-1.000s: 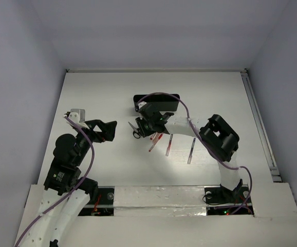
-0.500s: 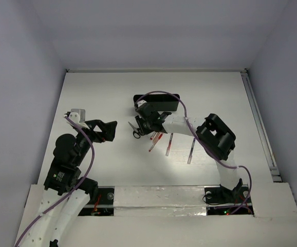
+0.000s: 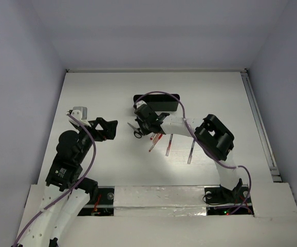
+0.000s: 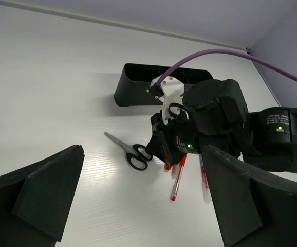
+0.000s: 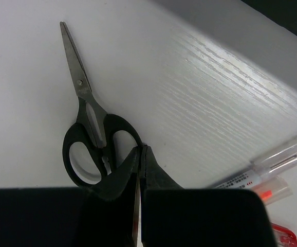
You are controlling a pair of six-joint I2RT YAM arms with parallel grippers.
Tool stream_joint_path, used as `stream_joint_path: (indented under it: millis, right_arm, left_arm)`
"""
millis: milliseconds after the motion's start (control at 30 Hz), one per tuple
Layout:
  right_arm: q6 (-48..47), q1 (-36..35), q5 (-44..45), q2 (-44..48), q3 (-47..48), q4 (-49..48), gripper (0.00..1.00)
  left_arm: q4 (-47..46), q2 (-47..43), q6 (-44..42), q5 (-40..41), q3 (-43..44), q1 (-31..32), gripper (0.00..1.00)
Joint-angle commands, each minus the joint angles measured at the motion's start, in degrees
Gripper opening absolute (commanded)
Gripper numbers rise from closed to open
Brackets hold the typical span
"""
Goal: Sort the stationery into containers
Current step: Pick up the scissors from the center of the board, then place the stationery in the storage box.
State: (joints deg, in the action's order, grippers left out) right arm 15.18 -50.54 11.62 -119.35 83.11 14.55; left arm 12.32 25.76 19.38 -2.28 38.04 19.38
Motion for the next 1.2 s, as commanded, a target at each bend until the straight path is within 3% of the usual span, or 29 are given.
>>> stream_joint_path:
  millis: [0,533,800,933,1033,1167]
  right_arm:
    - [-0.77,-0.96,0.17,1.22,0.39,-0.04,0.0]
    - [0.55,-0.96,-6.51,17.48,-5.24,-10.33,0.0]
    - [1.78,-0.96,-11.18,23.02,-7.52,-12.61,0.0]
    - [1.78,-0.96,-13.37,24.16,-8.31,-12.61,0.0]
    - [2.4,-0.96,-14.77,25.3,-9.54,-13.31,0.0]
    - [3.28,-0.96,-16.36,26.36,-10.69,-13.93,0.0]
  left_arm:
    - [-1.68,0.08,0.84,0.88,0.63,-0.39,0.99]
    - [-3.09,2.63,2.15,-4.48,0.19,-0.39,0.97]
    - [-8.53,7.37,9.53,-7.47,-2.97,-0.39,0.99]
    - [-13.62,9.48,12.7,-8.0,-5.51,-0.39,0.92]
    - [-17.57,11.24,14.72,-7.91,-7.27,-0.39,0.82]
    - [-21.27,13.87,16.04,-7.91,-9.12,-0.39,0.78]
